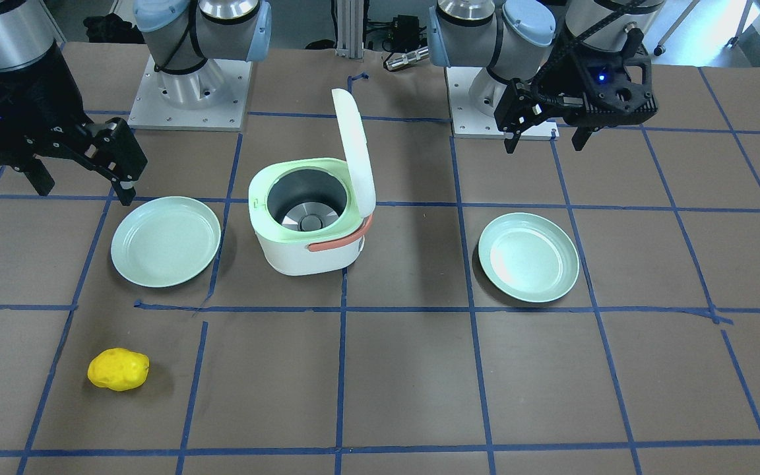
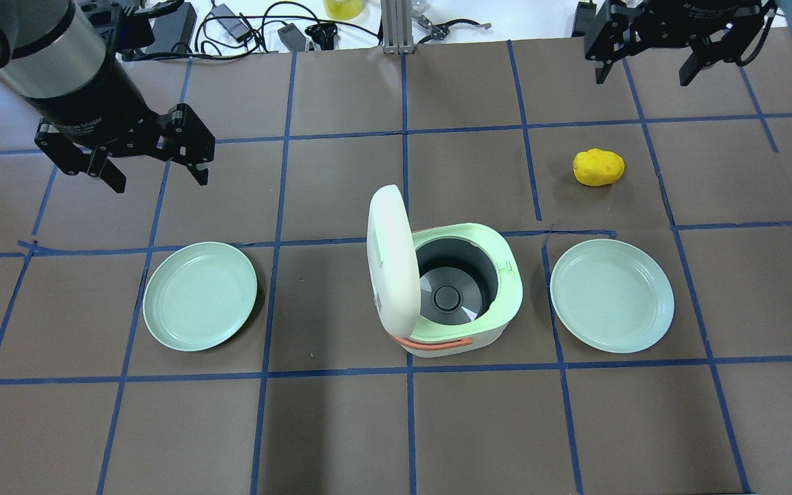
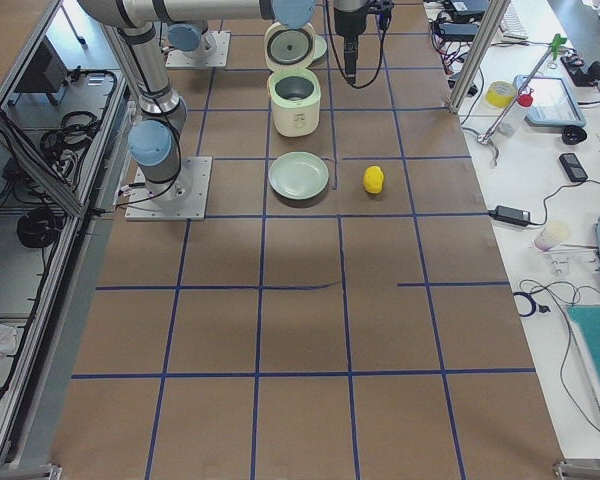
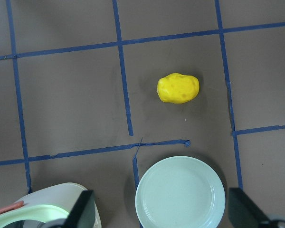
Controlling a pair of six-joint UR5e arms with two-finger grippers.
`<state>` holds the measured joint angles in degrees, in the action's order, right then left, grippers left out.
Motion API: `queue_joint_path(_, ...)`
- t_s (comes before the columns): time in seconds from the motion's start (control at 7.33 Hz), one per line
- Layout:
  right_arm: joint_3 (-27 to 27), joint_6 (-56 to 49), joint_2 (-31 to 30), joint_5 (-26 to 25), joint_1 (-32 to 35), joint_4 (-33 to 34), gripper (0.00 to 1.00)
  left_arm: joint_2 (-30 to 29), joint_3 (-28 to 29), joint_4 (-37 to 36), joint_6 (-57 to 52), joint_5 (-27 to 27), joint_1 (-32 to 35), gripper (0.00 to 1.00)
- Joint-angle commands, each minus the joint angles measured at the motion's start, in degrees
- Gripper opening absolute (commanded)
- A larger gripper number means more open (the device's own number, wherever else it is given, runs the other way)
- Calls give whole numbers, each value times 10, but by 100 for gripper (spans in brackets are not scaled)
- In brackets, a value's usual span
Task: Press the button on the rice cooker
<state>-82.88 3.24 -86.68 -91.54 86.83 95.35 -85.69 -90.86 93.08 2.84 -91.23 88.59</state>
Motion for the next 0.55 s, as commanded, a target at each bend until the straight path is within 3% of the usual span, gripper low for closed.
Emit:
queue_joint_path(0.0, -1, 0, 0, -1, 0, -1, 100, 0, 0, 0, 0, 0, 0, 100)
queue_joint_path(0.41, -2, 0, 0, -5, 0, -1, 100, 0, 0, 0, 0, 0, 0, 100)
